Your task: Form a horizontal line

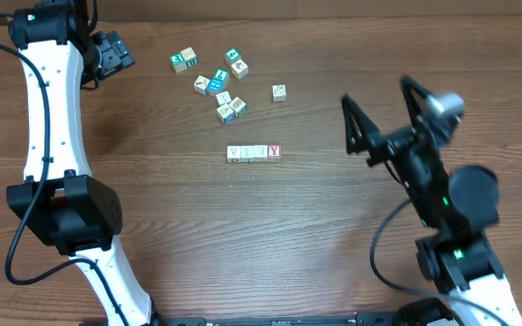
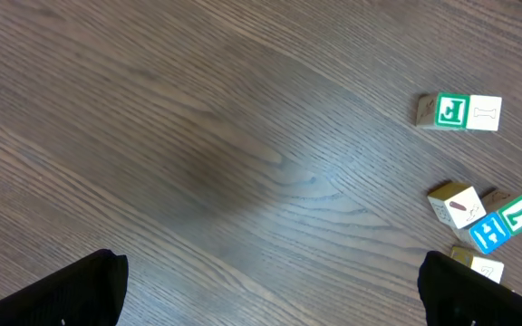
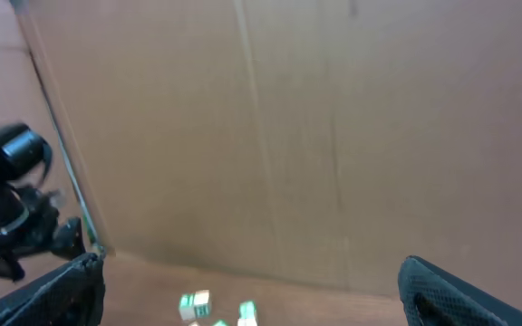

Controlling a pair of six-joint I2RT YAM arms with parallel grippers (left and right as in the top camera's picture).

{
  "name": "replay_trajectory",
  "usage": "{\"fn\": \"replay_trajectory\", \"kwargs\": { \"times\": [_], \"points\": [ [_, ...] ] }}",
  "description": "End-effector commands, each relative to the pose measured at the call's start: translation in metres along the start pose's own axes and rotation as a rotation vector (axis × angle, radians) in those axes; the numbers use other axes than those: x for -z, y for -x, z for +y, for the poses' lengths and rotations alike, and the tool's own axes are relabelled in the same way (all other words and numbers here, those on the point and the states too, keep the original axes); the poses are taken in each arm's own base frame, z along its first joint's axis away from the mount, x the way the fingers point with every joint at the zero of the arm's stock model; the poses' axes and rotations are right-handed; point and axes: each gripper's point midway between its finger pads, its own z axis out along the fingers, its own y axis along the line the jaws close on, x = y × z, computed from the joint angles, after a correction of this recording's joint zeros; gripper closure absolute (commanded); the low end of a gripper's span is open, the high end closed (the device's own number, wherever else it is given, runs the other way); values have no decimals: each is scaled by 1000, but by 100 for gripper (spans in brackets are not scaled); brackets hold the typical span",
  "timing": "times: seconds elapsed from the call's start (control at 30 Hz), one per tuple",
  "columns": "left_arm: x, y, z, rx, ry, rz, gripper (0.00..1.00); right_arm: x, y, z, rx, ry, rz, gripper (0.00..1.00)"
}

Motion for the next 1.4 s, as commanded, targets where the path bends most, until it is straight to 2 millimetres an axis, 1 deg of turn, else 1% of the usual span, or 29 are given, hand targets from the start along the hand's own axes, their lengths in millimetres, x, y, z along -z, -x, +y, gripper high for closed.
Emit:
{"fn": "replay_trajectory", "kwargs": {
  "times": [0.0,0.1,0.23,0.37,0.53,0.77,0.97,1.1,1.3,1.37],
  "points": [
    [8,5,2,-15,1,-22,0,22,10,-3,10,0,-74,0],
    [8,5,2,-15,1,-23,0,38,14,-4,19,-5,-120,0],
    [8,5,2,-15,1,-23,1,59,15,-2,26,-2,-161,0],
    [8,5,2,-15,1,-22,0,82,6,0,30,3,-186,0],
    [8,5,2,-15,1,-22,0,102,-5,-3,40,-3,-226,0],
    [8,4,1,-15,0,-22,0,118,-15,-5,51,-7,-269,0],
    [8,5,2,-15,1,-23,0,127,-33,-11,58,-22,-283,0],
    [8,5,2,-15,1,-22,1,132,-41,-15,67,-31,-310,0],
    [8,5,2,-15,1,-23,0,134,-52,-25,79,-60,-325,0],
    [8,5,2,-15,1,-23,1,132,-60,-29,72,-77,-291,0]
  ]
}}
